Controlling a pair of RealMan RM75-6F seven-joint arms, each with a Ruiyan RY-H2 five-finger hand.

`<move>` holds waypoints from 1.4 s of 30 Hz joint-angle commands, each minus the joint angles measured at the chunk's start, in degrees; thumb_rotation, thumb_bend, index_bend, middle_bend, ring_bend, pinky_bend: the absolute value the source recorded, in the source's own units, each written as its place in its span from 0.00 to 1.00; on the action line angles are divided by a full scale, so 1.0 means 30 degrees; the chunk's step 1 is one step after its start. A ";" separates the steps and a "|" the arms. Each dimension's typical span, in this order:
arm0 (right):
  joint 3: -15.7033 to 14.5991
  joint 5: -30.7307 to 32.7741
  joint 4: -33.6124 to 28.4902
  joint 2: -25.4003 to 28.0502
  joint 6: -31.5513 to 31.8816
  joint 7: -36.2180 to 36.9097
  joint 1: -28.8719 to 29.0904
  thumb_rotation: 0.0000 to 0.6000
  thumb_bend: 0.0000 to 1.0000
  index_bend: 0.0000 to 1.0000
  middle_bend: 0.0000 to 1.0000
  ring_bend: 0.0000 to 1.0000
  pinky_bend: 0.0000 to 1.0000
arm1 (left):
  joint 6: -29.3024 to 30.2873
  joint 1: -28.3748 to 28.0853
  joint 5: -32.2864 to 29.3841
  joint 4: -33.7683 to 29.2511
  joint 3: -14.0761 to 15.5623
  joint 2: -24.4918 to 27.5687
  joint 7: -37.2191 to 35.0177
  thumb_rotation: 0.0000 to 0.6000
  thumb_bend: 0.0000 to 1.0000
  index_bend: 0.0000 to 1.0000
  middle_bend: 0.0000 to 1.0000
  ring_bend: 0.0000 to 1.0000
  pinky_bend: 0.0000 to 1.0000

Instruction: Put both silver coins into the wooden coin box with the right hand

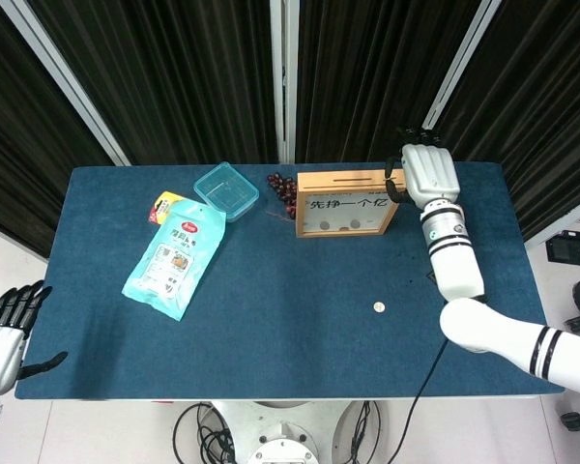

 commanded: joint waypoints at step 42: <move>-0.2430 0.3544 0.5625 -0.3661 -0.1088 -0.0484 0.4309 1.00 0.44 0.81 0.08 0.00 0.00 | -0.0544 -0.0162 -0.0437 0.1092 -0.0040 0.0136 -0.1261 1.00 0.04 0.00 0.00 0.00 0.00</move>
